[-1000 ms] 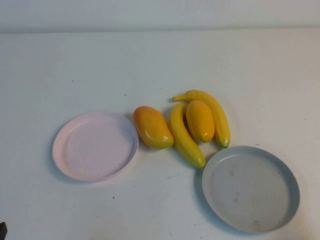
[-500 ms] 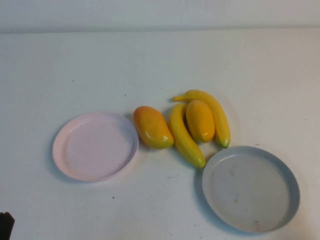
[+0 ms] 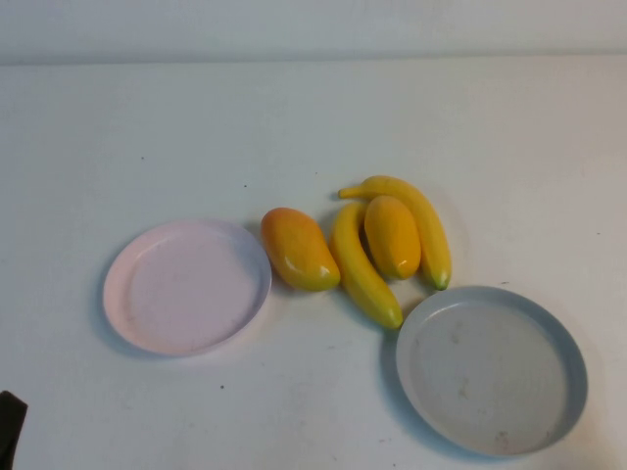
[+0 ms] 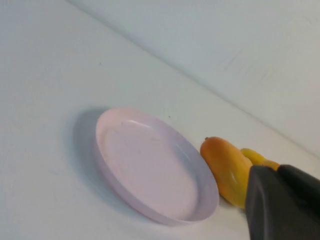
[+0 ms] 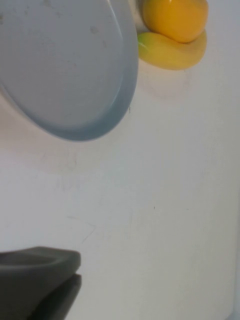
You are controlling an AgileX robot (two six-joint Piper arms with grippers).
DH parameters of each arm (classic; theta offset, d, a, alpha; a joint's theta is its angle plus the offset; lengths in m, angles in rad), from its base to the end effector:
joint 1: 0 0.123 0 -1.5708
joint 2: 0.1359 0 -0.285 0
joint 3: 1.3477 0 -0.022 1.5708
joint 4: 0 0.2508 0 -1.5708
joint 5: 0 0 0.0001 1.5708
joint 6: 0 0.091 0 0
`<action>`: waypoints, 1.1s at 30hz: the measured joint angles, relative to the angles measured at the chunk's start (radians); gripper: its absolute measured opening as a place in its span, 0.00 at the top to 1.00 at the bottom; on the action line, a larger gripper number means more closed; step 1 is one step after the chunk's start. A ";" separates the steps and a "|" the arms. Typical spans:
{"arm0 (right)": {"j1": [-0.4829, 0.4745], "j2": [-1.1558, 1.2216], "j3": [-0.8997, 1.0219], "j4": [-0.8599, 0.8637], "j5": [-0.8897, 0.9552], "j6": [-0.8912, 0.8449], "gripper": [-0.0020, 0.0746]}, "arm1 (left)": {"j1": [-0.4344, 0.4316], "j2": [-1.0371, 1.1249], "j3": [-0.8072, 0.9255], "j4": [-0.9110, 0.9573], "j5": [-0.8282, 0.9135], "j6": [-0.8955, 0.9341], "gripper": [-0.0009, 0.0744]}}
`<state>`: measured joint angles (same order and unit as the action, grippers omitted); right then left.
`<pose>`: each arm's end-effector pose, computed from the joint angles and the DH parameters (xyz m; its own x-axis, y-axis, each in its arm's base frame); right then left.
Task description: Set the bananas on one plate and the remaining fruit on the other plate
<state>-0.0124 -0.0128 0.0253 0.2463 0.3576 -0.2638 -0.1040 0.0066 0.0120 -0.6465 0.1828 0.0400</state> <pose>0.0530 0.0071 0.1741 -0.2672 -0.0291 -0.9632 -0.0785 0.9969 -0.0083 0.0554 -0.0159 0.1955 -0.1833 -0.5439 -0.8189 0.1314 0.8120 -0.5687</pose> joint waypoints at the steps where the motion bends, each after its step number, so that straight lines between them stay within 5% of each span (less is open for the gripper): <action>1: 0.000 0.000 0.000 0.000 0.000 0.000 1.00 | 0.000 0.016 -0.017 -0.005 0.018 -0.003 0.99; 8: 0.000 0.000 0.000 0.000 0.000 0.000 1.00 | 0.000 0.299 -0.297 0.049 0.267 -0.005 0.99; 19: 0.000 0.000 0.000 0.000 0.000 0.000 1.00 | -0.005 0.942 -0.720 0.094 0.573 0.300 0.99; 25: 0.000 0.000 0.000 0.000 0.000 0.000 1.00 | -0.130 1.227 -0.903 0.151 0.571 0.316 0.99; 33: 0.000 0.000 0.000 0.000 0.000 0.000 1.00 | -0.291 1.527 -1.218 0.325 0.627 0.092 0.99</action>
<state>-0.0124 -0.0128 0.0253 0.2463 0.3576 -0.2638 -0.3953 1.5332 -1.2061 -0.3212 0.8093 0.1316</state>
